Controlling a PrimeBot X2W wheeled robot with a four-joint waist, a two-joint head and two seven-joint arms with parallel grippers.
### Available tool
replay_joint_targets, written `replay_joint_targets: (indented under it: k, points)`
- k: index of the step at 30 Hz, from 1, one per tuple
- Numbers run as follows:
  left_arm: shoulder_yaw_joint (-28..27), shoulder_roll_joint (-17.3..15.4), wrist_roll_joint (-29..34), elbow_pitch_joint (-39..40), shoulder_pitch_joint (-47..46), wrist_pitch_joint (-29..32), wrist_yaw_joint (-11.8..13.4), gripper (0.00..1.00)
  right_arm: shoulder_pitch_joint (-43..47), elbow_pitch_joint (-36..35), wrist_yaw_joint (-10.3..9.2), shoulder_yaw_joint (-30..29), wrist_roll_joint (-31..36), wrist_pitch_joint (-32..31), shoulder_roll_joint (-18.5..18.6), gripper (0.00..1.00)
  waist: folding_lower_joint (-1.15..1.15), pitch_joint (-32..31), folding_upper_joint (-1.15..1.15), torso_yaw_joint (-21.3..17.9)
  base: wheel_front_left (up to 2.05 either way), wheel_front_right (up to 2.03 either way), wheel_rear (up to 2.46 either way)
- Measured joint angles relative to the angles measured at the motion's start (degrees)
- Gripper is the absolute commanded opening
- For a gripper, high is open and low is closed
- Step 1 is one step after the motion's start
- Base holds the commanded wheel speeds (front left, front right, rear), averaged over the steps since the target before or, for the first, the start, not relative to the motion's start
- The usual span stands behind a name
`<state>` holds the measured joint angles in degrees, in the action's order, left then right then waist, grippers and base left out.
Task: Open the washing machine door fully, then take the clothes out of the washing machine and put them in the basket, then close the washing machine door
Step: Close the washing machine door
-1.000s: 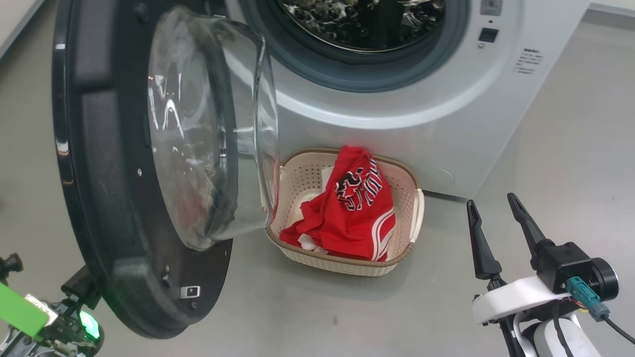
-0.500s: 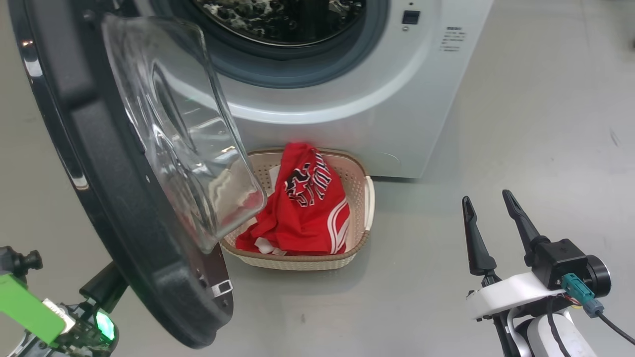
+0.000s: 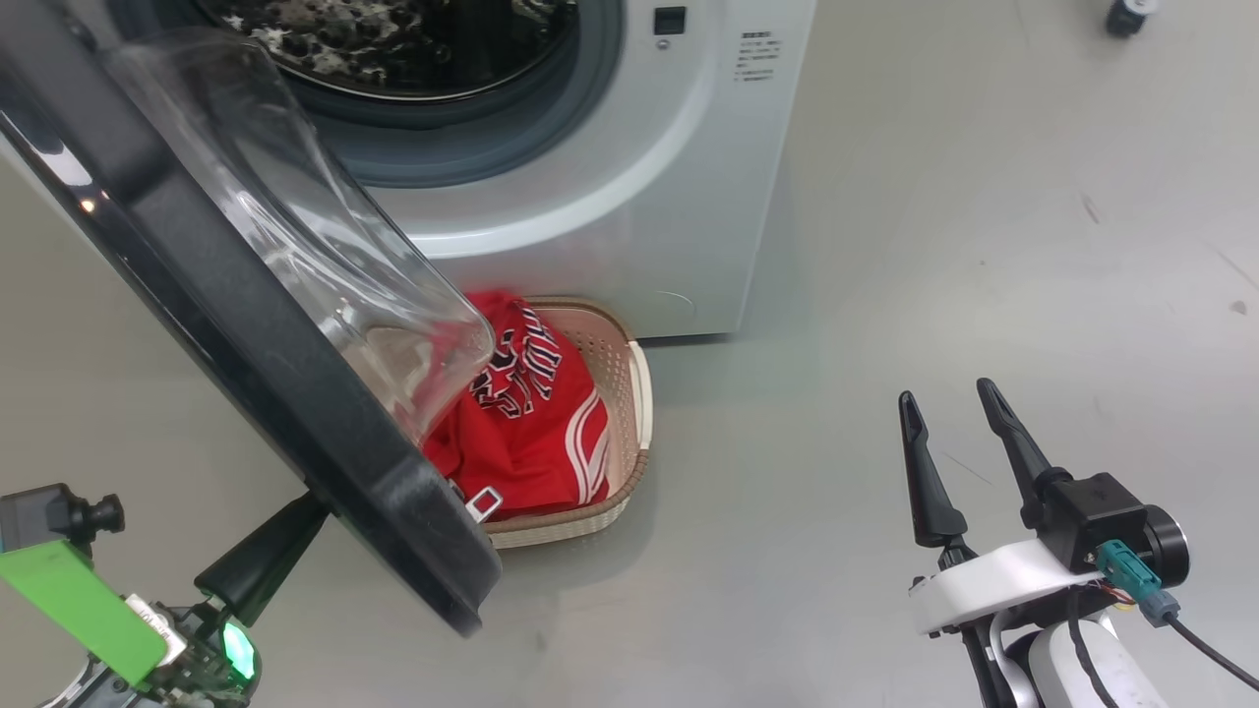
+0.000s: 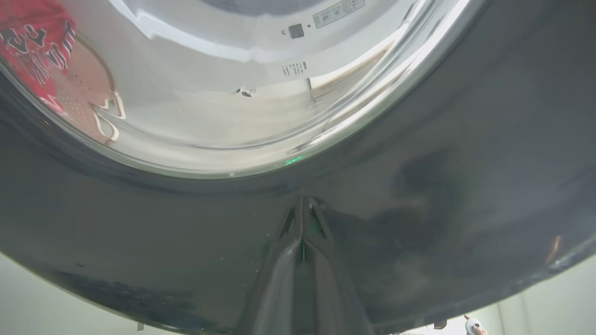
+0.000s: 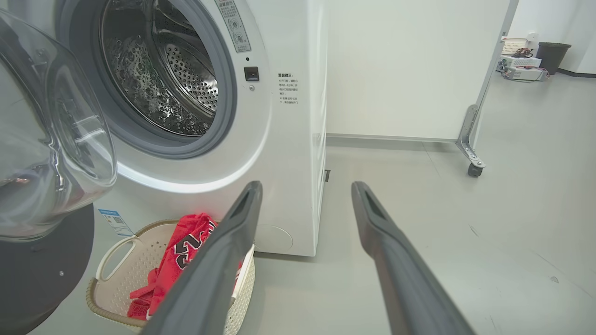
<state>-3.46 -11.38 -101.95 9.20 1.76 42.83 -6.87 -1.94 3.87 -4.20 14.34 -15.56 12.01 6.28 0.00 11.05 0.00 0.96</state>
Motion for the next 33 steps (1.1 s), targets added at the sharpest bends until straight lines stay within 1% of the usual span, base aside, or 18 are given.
replay_joint_targets:
  k: [5, 7, 10, 12, 15, 18, 22, 28, 33]
  points:
    - [0.3, 0.3, 0.2, -0.1, -0.5, 0.0, 0.0, 0.00, -0.9, 0.2, 0.13, 0.7, 0.0, 0.4, -0.5, 1.00, 0.00, 0.6, 0.00, -2.6, 0.00, 0.00, 0.00]
    - [0.3, 0.3, 0.2, -0.3, -1.0, 0.0, 0.0, 0.00, -1.4, 0.3, 0.59, 1.0, -0.1, 0.5, -0.7, 1.00, 0.00, 0.9, 0.00, -3.7, 0.00, 0.00, 0.00]
    - [0.4, 0.4, 0.2, -1.0, -1.8, 0.0, 0.0, 0.00, -1.7, 0.5, 0.62, 1.3, -0.1, 0.7, -0.9, 1.00, 0.00, 1.1, 0.00, -4.7, 0.00, 0.00, 0.00]
    - [0.3, 0.4, 0.4, -1.4, -2.4, 0.0, 0.0, 0.00, -1.9, 0.9, 1.11, 1.6, -0.9, 0.7, -1.2, 1.00, 0.00, 1.4, 0.00, -5.8, 0.00, 0.00, 0.00]
    - [0.3, 0.5, 0.4, -2.3, -3.7, 0.0, 0.0, 0.00, -2.3, 1.4, 1.12, 1.6, -1.4, 1.0, -1.7, 1.00, 0.00, 1.7, 0.00, -7.5, 0.00, 0.00, 0.00]
    - [0.5, 0.5, 0.5, -3.2, -6.3, -0.1, 0.0, 0.00, -2.4, 1.6, 1.13, 1.6, -1.7, 1.0, -1.7, 1.00, 0.00, 2.0, 0.00, -9.5, 0.00, 0.00, 0.00]
    - [0.7, 0.6, 0.8, -4.0, -8.7, -0.6, 0.1, 0.00, -2.5, 1.6, 1.12, 1.5, -2.0, 1.4, -1.8, 1.00, 0.00, 2.4, 0.00, -10.7, 0.00, 0.00, 0.00]
    - [1.2, 2.3, 1.2, -6.0, -15.8, -2.4, 1.5, 0.00, -3.7, 1.6, 1.12, 0.9, -2.1, 1.4, -1.9, 1.00, 0.00, 4.5, 0.00, -12.3, 0.00, 0.00, 0.00]
    - [1.4, 2.8, 3.3, -8.3, -20.6, -4.1, 2.4, 0.00, -5.0, 1.6, 1.16, 1.0, -2.1, 1.5, -2.2, 1.00, 0.00, 6.1, 0.00, -13.4, 0.00, 0.00, 0.00]
